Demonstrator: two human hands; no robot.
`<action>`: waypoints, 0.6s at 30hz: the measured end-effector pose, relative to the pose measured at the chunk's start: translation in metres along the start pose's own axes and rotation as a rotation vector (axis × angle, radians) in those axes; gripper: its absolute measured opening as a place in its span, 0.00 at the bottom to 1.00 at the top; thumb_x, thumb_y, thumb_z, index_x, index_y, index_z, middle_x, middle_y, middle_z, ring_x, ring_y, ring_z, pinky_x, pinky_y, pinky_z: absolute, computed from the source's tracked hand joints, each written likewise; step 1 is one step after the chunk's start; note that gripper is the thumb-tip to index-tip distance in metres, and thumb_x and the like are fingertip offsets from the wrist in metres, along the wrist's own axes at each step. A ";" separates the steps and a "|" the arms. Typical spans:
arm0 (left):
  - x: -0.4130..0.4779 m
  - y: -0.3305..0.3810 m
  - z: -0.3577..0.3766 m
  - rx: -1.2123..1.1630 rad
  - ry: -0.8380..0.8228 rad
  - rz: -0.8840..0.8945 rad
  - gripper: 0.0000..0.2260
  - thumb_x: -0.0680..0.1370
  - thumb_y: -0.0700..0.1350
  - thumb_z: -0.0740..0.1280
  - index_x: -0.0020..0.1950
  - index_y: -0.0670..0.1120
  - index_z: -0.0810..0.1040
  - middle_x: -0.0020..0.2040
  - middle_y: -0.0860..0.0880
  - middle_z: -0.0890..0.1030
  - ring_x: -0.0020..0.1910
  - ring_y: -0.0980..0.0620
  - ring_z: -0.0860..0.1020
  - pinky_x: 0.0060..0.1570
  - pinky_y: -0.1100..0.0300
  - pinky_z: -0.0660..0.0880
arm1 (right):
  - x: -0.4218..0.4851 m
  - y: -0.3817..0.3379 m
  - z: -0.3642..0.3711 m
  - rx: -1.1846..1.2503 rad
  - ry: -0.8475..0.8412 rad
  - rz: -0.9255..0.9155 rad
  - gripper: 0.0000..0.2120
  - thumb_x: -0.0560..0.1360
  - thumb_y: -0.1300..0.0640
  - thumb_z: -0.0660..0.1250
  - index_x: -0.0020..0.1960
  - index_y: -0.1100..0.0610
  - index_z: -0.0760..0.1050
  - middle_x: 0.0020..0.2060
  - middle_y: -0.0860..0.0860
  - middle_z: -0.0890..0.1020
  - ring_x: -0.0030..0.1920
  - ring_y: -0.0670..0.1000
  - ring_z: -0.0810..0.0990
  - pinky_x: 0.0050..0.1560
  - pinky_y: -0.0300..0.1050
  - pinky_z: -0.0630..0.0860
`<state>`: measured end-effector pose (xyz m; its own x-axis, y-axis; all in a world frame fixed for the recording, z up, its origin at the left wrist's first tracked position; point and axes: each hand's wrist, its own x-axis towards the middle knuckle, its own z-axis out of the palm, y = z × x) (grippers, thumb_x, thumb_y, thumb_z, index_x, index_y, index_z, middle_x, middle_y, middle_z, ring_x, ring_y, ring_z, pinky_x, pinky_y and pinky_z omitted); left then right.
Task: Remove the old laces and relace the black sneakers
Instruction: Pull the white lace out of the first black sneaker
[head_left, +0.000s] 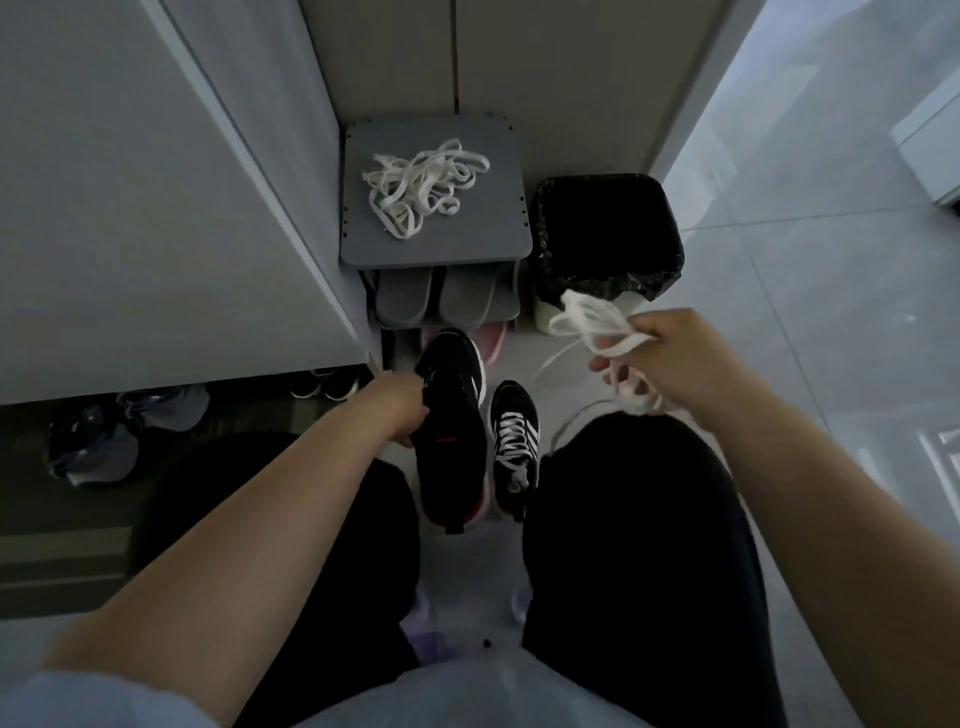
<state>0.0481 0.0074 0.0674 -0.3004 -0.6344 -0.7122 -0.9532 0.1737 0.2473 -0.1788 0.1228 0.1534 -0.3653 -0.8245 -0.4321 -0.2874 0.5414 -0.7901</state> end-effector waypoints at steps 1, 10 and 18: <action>0.019 -0.006 0.009 -0.072 -0.041 -0.023 0.14 0.79 0.38 0.60 0.64 0.37 0.70 0.43 0.46 0.74 0.37 0.51 0.74 0.34 0.64 0.75 | 0.016 -0.002 -0.007 0.028 -0.005 0.011 0.09 0.71 0.52 0.72 0.38 0.58 0.82 0.34 0.55 0.84 0.32 0.53 0.78 0.34 0.44 0.73; 0.142 -0.044 0.103 -0.269 -0.121 -0.176 0.14 0.80 0.38 0.56 0.66 0.42 0.70 0.46 0.46 0.74 0.40 0.51 0.71 0.35 0.63 0.65 | 0.168 0.005 -0.025 0.422 0.069 0.192 0.06 0.77 0.57 0.65 0.42 0.58 0.78 0.34 0.50 0.84 0.34 0.45 0.81 0.34 0.37 0.78; 0.197 -0.046 0.159 -0.316 -0.029 -0.325 0.22 0.81 0.53 0.54 0.59 0.36 0.76 0.54 0.37 0.77 0.54 0.40 0.76 0.58 0.52 0.70 | 0.265 0.067 -0.008 0.608 0.306 0.401 0.05 0.79 0.56 0.62 0.47 0.55 0.76 0.39 0.50 0.80 0.41 0.49 0.80 0.48 0.42 0.77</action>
<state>0.0275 -0.0054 -0.1890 0.0076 -0.5956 -0.8032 -0.9426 -0.2724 0.1931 -0.3018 -0.0582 -0.0101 -0.5912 -0.4558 -0.6654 0.4200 0.5303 -0.7364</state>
